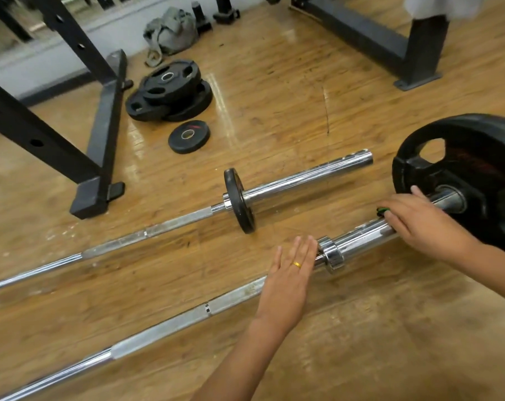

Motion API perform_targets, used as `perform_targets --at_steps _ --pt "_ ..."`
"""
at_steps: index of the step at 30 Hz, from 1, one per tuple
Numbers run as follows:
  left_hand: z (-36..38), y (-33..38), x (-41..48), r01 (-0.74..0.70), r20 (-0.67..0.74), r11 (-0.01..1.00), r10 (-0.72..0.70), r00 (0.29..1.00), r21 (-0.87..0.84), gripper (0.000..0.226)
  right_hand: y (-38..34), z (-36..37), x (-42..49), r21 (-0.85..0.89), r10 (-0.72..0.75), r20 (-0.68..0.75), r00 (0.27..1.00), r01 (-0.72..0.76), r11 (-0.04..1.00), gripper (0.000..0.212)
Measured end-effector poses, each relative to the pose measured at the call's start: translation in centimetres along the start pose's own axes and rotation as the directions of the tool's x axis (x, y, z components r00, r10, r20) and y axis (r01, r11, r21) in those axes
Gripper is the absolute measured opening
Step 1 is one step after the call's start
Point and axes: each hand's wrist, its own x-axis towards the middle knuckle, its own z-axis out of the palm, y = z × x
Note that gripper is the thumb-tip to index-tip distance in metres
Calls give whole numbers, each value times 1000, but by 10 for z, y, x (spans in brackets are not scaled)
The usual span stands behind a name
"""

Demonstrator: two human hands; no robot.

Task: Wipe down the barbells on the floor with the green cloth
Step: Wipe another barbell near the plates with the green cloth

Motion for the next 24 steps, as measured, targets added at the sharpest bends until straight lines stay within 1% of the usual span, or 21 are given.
perform_targets --at_steps 2,5,7,9,11,13,15,17,20,21,24 --pt "0 0 0 0 -6 1000 0 1000 2 89 12 -6 4 -8 45 8 999 -45 999 29" --pt "0 1 0 2 -27 1000 -2 1000 -1 89 15 -9 4 24 144 -22 989 -143 989 28" --pt "2 1 -1 0 -32 1000 0 999 -6 92 5 -3 -2 52 113 -31 993 -111 992 29" --pt "3 1 -1 -5 -33 1000 5 999 -5 95 -1 3 -7 76 45 -3 999 -44 996 31" --pt "3 2 -2 -10 -35 1000 10 999 -1 95 5 0 -6 63 18 28 999 -20 998 34" --pt "4 3 -2 -7 -42 1000 8 999 13 95 15 -7 -3 45 87 18 996 -88 995 33" --pt "4 4 -3 -1 -41 1000 2 999 19 95 9 -9 -5 54 164 -21 986 -163 985 31" --pt "4 5 -4 -2 -35 1000 2 999 17 95 -6 -3 -10 73 145 -33 989 -142 987 31" --pt "4 5 -6 -10 -22 999 11 1000 32 98 -11 1 -16 37 44 12 999 -45 998 34" --pt "5 4 -6 -13 -20 999 14 1000 33 99 -6 -2 -15 23 53 21 998 -54 998 35" --pt "7 5 -6 -12 -30 999 13 999 35 101 6 -6 -14 38 173 -19 985 -172 984 34"
